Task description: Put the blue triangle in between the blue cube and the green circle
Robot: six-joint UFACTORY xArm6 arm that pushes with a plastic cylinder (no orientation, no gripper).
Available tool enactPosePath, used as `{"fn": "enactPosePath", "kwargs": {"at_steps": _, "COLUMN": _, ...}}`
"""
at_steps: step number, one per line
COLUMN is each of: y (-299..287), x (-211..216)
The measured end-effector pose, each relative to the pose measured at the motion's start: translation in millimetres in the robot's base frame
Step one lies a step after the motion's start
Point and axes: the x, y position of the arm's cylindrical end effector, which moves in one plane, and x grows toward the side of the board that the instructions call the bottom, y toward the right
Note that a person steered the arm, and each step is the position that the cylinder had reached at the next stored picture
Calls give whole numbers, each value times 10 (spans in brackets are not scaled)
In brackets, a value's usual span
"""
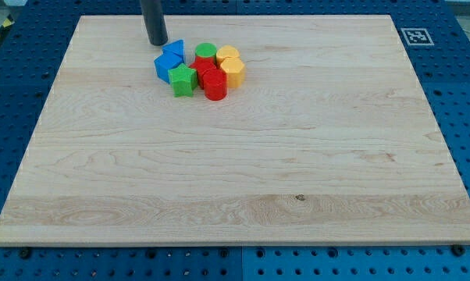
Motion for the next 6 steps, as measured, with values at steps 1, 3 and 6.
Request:
{"fn": "enactPosePath", "kwargs": {"at_steps": 1, "y": 0, "x": 66}}
{"fn": "enactPosePath", "kwargs": {"at_steps": 3, "y": 59, "x": 203}}
{"fn": "enactPosePath", "kwargs": {"at_steps": 6, "y": 442, "x": 284}}
